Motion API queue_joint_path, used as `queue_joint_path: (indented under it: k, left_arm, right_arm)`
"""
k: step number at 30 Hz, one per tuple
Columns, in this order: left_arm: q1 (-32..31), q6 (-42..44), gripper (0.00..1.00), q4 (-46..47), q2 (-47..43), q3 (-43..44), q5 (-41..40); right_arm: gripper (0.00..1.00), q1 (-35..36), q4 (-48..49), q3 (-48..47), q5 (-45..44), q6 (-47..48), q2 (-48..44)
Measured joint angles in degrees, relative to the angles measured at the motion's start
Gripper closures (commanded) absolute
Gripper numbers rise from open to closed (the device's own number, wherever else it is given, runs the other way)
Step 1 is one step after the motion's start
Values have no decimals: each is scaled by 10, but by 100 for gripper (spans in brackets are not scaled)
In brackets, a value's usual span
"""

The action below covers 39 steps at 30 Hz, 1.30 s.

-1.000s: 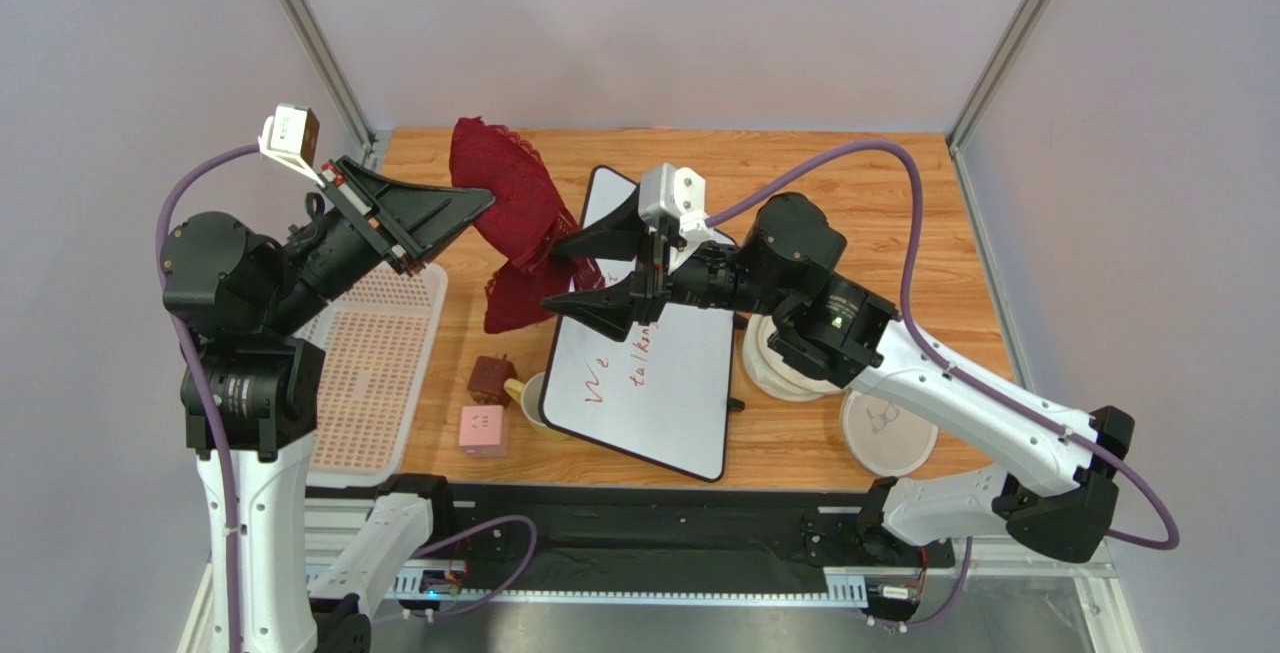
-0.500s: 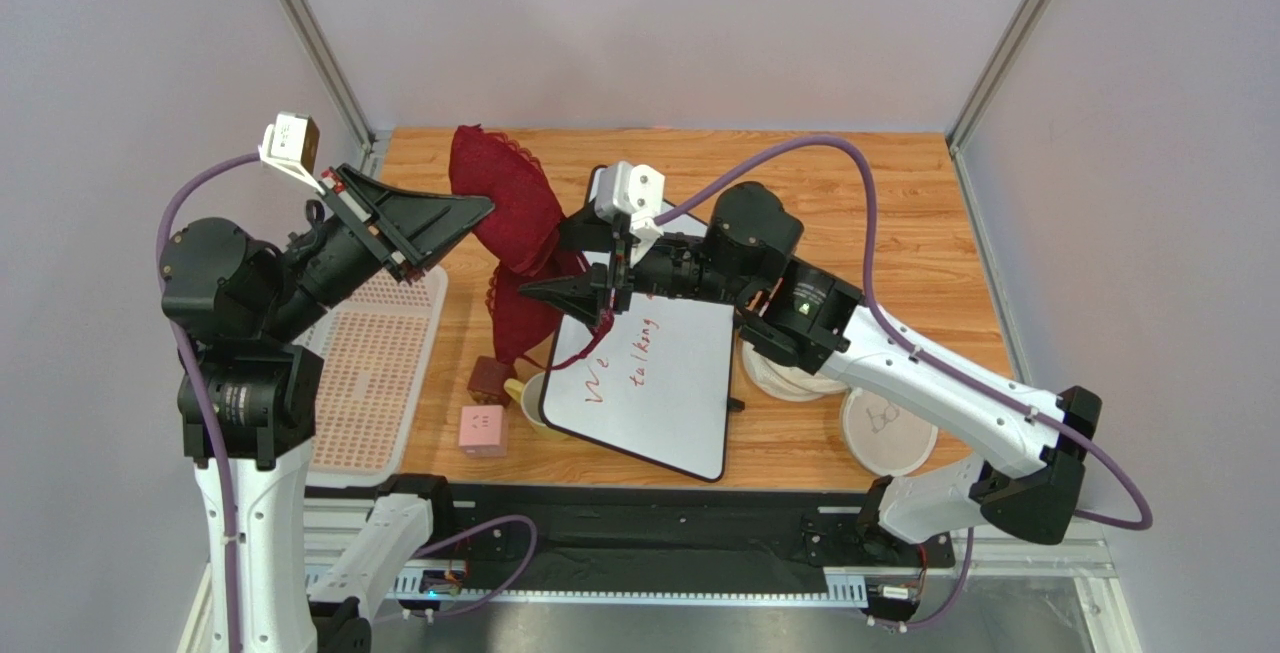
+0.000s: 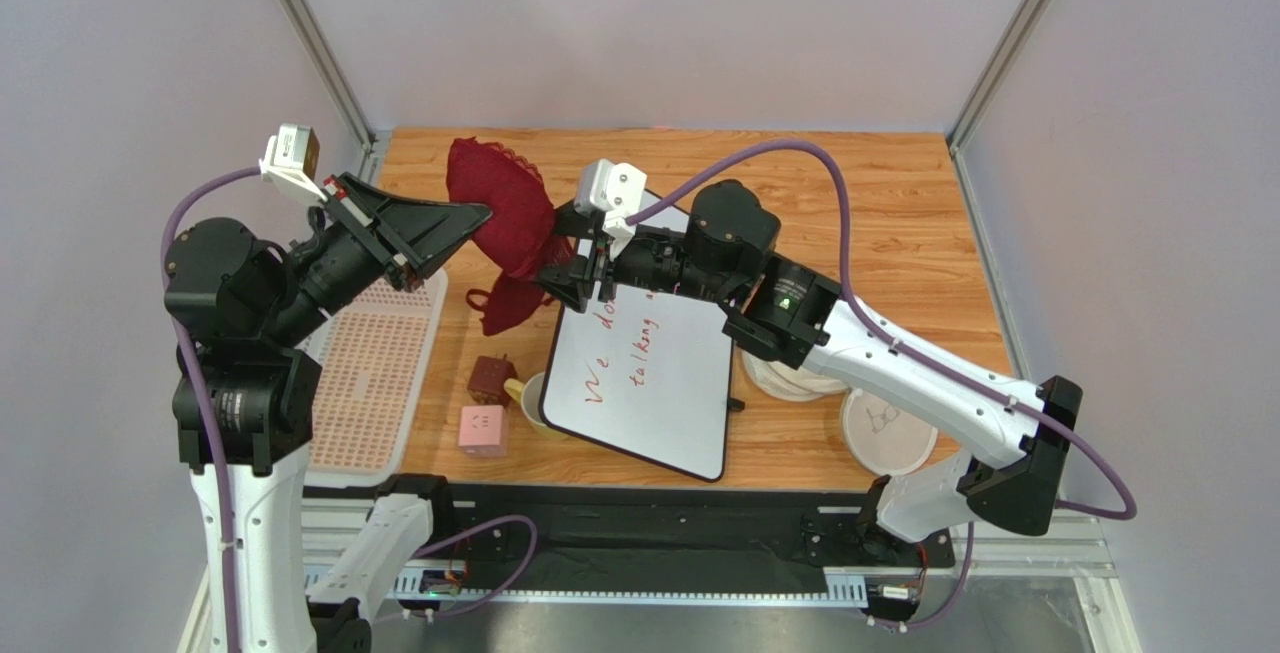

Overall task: Place the bra in the laundry bag and zip it closed
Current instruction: Adjust the bra.

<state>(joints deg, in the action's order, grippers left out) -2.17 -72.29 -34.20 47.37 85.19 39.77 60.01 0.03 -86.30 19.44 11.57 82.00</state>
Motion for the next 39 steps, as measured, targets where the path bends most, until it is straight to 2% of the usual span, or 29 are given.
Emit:
queue_joint_path:
  k: [8, 16, 21, 22, 24, 25, 26, 29, 31, 35, 39]
  left_arm:
    - [0, 5, 93, -14, -2, 6, -11]
    - [0, 5, 93, -20, -3, 19, -15]
    - [0, 5, 93, -21, -3, 22, -16]
    - [0, 5, 92, -21, -3, 22, -16]
    - [0, 5, 87, -22, -3, 22, -16]
    - [0, 6, 83, -24, -3, 22, -17]
    - [0, 8, 70, -26, -3, 22, -18]
    - [0, 34, 45, -42, -3, 28, -32]
    - [0, 75, 42, -75, 4, 53, -61]
    - [0, 184, 36, -156, 40, 159, -128]
    - [0, 302, 32, -205, 66, 217, -150]
  right_arm:
    - [42, 3, 0, 0, -17, 13, -16]
    - [41, 5, 34, 17, 17, -20, -10]
    - [51, 8, 71, 28, 45, -63, 8]
    - [66, 8, 78, 28, 50, -73, 12]
    - [84, 8, 87, 28, 57, -85, 20]
    - [98, 9, 90, 28, 61, -90, 23]
    - [100, 9, 90, 28, 63, -94, 24]
    - [100, 9, 89, 28, 76, -118, 25]
    - [100, 9, 89, 28, 92, -137, 24]
    - [100, 7, 85, 30, 141, -196, 12]
    - [100, -4, 81, 31, 229, -287, -8]
